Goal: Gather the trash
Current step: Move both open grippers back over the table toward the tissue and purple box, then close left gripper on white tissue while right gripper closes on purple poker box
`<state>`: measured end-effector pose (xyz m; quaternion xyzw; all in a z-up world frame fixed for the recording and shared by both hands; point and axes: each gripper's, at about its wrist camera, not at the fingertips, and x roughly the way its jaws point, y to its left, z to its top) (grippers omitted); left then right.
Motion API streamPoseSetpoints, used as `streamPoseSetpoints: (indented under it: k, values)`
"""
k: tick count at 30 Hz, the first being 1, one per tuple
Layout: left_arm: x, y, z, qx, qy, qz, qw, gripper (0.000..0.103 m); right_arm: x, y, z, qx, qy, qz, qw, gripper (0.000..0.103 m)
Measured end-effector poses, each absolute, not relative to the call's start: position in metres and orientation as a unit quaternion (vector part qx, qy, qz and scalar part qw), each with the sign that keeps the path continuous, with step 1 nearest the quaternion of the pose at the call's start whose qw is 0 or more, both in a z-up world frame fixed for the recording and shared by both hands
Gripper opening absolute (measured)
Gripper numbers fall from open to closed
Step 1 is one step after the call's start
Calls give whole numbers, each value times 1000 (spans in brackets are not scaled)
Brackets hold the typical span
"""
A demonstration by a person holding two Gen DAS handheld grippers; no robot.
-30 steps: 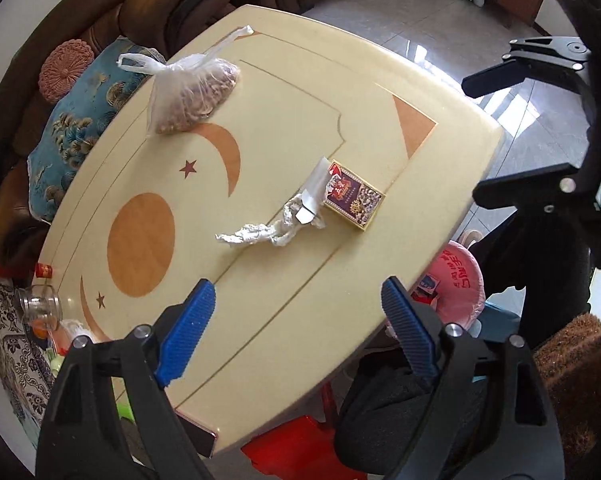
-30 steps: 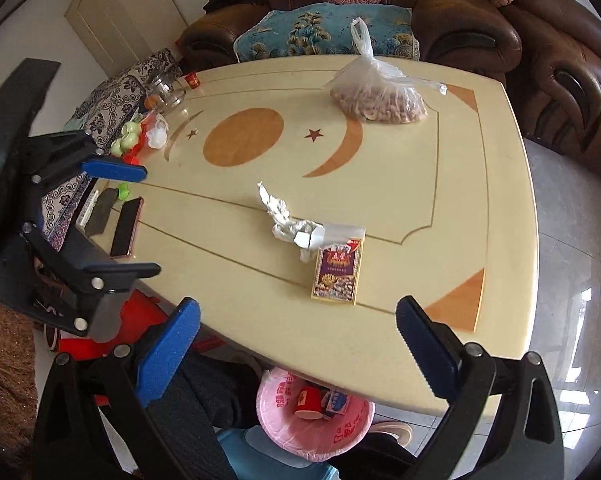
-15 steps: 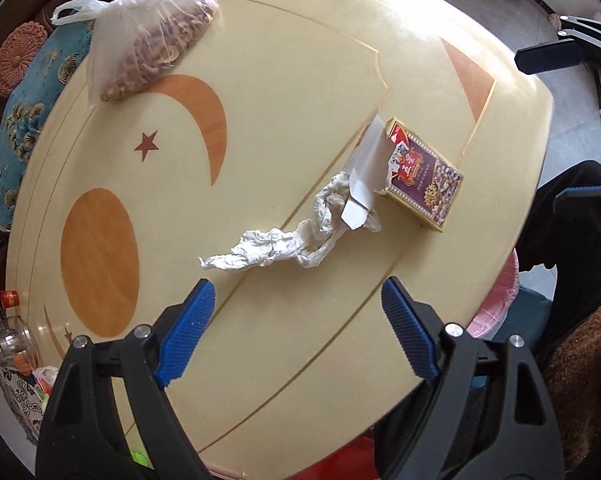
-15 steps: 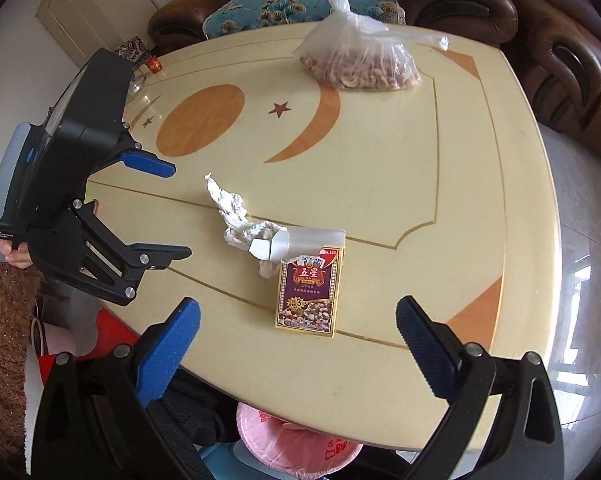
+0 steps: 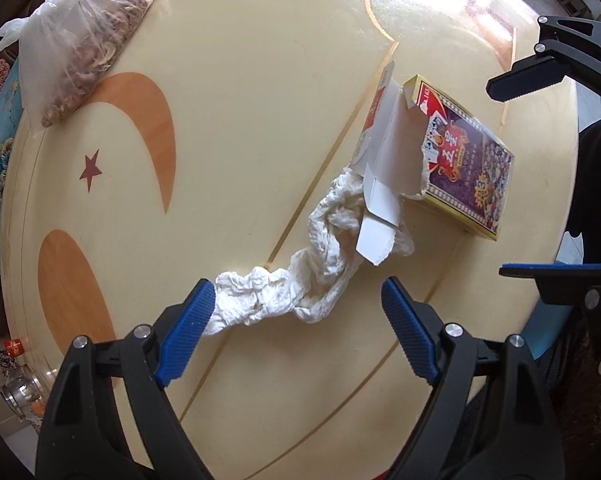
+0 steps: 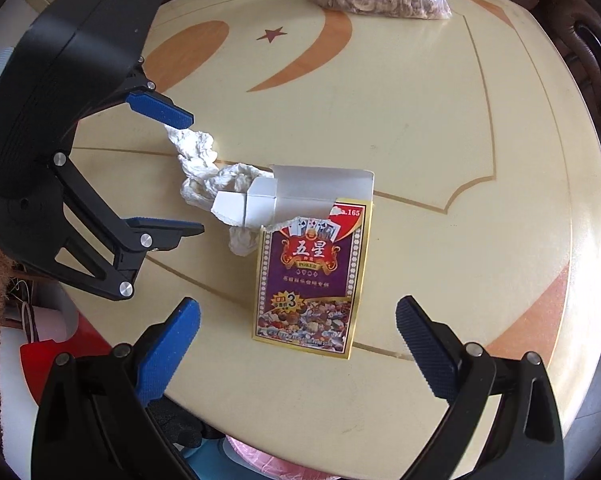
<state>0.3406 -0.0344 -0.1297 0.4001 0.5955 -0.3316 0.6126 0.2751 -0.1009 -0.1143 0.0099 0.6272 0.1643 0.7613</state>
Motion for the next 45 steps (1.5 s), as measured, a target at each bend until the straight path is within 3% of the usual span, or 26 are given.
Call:
streamPoseSetpoints:
  k: [15, 17, 21, 25, 28, 45]
  values:
    - [349, -32, -149, 356, 613, -342, 617, 80, 282, -85, -141, -36, 617, 146, 773, 96]
    - [345, -31, -147, 353, 611, -344, 620, 75, 280, -82, -139, -45, 608, 141, 780, 91]
    - [327, -36, -142, 350, 611, -352, 617, 47, 276, -82, -133, -80, 591, 122, 793, 59]
    - [312, -45, -139, 366, 605, -345, 618, 24, 276, -95, -129, -59, 596, 120, 792, 59]
    - [303, -53, -139, 365, 609, -325, 624, 18, 275, -98, -125, -57, 596, 118, 792, 59]
    - [289, -19, -130, 263, 663, -194, 673, 16, 256, -137, -91, -44, 584, 92, 805, 59]
